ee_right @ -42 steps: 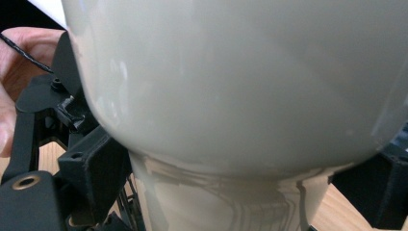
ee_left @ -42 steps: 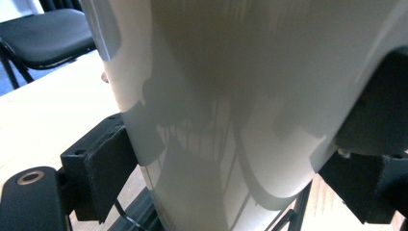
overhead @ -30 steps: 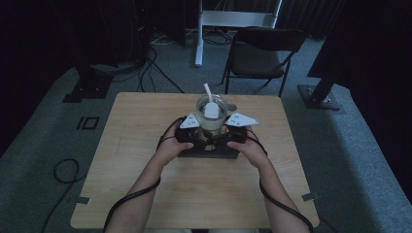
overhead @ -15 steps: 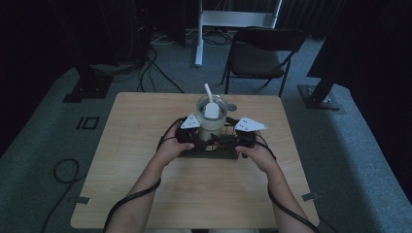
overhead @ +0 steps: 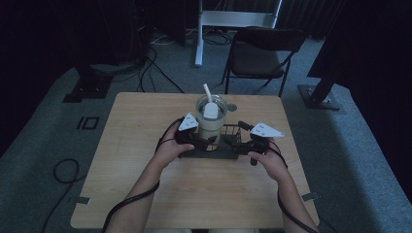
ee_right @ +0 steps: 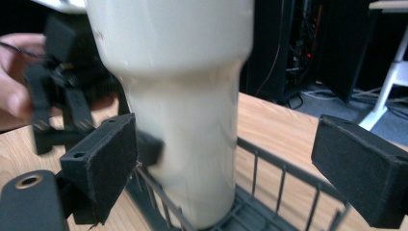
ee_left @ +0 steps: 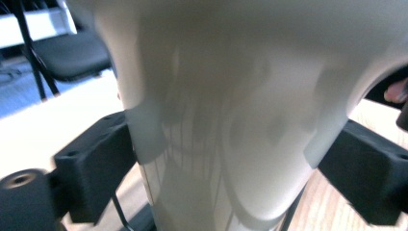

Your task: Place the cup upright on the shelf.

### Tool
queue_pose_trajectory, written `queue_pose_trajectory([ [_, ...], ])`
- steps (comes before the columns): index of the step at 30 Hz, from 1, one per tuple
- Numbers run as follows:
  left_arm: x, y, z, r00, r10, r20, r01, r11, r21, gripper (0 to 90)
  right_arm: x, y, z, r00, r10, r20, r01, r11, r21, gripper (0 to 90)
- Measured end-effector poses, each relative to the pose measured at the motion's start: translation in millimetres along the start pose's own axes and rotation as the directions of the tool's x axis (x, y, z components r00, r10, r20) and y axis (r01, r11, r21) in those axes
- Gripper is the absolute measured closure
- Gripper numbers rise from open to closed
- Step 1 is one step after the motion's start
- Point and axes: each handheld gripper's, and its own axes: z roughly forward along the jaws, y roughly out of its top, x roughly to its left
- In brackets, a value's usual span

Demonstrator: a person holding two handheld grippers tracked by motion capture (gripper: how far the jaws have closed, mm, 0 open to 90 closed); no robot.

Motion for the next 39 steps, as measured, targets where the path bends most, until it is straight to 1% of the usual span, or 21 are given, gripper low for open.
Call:
queue_pose_trajectory([
  [2,-1.4,1.6,-3.4,0.9998,-0.011,0.016,0.011,0.9999,-0.004,2.6,-0.4,-1.1,-1.3,1.0000,0.004,0.001,-0.004,1.000,0.002,9.1],
  [4,-1.9,1.6,-6.7,0.9999,-0.003,0.014,0.003,1.0000,-0.004,2.6,-1.4,-3.9,-5.1,0.9999,0.001,0.013,-0.001,1.000,0.006,9.1],
  [5,-1.8,1.3,-8.6,0.9997,-0.015,0.018,0.016,0.9998,-0.008,2.6,-1.5,-4.8,-6.9,0.9999,0.005,0.013,-0.005,1.000,0.007,9.1],
  [11,-2.6,-1.3,-20.3,0.9998,-0.020,0.004,0.020,0.9995,-0.024,2.6,-2.7,-6.1,-19.2,0.9990,-0.005,0.044,0.005,1.000,0.005,9.1],
  [12,-2.7,-2.0,-23.0,0.9995,-0.030,0.003,0.030,0.9991,-0.031,2.6,-3.0,-6.2,-20.8,0.9988,-0.007,0.049,0.007,1.000,0.008,9.1],
  [15,-1.9,-3.9,-30.1,0.9995,-0.029,-0.007,0.029,0.9989,-0.038,2.6,-3.3,-7.9,-28.2,0.9980,0.005,0.063,-0.006,1.000,0.016,9.1],
  [16,-1.2,-5.7,-35.5,0.9990,-0.043,-0.010,0.043,0.9977,-0.052,2.6,-3.4,-10.3,-32.7,0.9969,0.006,0.078,-0.009,1.000,0.029,9.1],
  [19,-0.4,-8.5,-40.8,0.9985,-0.052,-0.016,0.051,0.9969,-0.061,2.6,-3.3,-13.0,-36.9,0.9960,0.020,0.087,-0.023,0.999,0.036,9.1],
  [23,1.1,-15.8,-50.1,0.9967,-0.076,-0.027,0.074,0.9947,-0.071,2.6,-5.2,-19.0,-44.8,0.9938,0.034,0.106,-0.037,0.999,0.029,9.1],
  [24,1.3,-17.6,-53.6,0.9963,-0.083,-0.023,0.081,0.9937,-0.078,2.6,-6.8,-21.6,-49.4,0.9915,0.045,0.122,-0.049,0.998,0.028,9.1],
  [25,1.1,-18.8,-55.7,0.9960,-0.086,-0.023,0.084,0.9933,-0.080,2.6,-6.8,-21.6,-49.4,0.9915,0.045,0.122,-0.049,0.998,0.028,9.1],
  [26,0.8,-20.8,-59.5,0.9958,-0.089,-0.021,0.087,0.9930,-0.080,2.6,-8.7,-24.0,-54.1,0.9891,0.045,0.140,-0.050,0.998,0.029,9.1],
  [27,0.7,-22.3,-61.7,0.9954,-0.094,-0.018,0.092,0.9926,-0.079,2.6,-8.7,-24.0,-54.1,0.9891,0.045,0.140,-0.050,0.998,0.029,9.1],
  [28,0.6,-24.8,-65.5,0.9946,-0.102,-0.021,0.100,0.9918,-0.079,2.6,-9.6,-25.1,-55.8,0.9881,0.042,0.148,-0.047,0.998,0.032,9.1],
  [30,0.8,-28.3,-72.4,0.9949,-0.098,-0.027,0.095,0.9926,-0.076,2.6,-13.1,-31.3,-63.1,0.9841,0.050,0.170,-0.058,0.997,0.044,9.1],
  [33,2.0,-32.9,-82.3,0.9931,-0.113,-0.031,0.110,0.9905,-0.082,2.6,-15.2,-35.8,-66.9,0.9814,0.055,0.184,-0.065,0.997,0.051,9.1],
  [34,3.5,-36.9,-89.5,0.9935,-0.103,-0.049,0.099,0.9922,-0.075,2.6,-16.7,-40.3,-70.4,0.9792,0.062,0.193,-0.073,0.996,0.053,9.1],
  [35,3.5,-36.9,-89.5,0.9935,-0.103,-0.049,0.099,0.9922,-0.075,2.6,-16.7,-40.3,-70.4,0.9792,0.062,0.193,-0.073,0.996,0.053,9.1],
  [36,6.2,-40.9,-96.8,0.9915,-0.120,-0.050,0.116,0.9901,-0.080,2.6,-17.9,-45.0,-73.6,0.9771,0.069,0.202,-0.082,0.995,0.059,9.1],
  [37,6.2,-40.9,-96.8,0.9915,-0.120,-0.050,0.116,0.9901,-0.080,2.6,-17.9,-45.0,-73.6,0.9771,0.069,0.202,-0.082,0.995,0.059,9.1],
  [39,8.4,-44.0,-104.3,0.9904,-0.123,-0.063,0.118,0.9897,-0.082,2.6,-19.0,-49.1,-76.9,0.9744,0.075,0.212,-0.090,0.994,0.062,9.1],
])
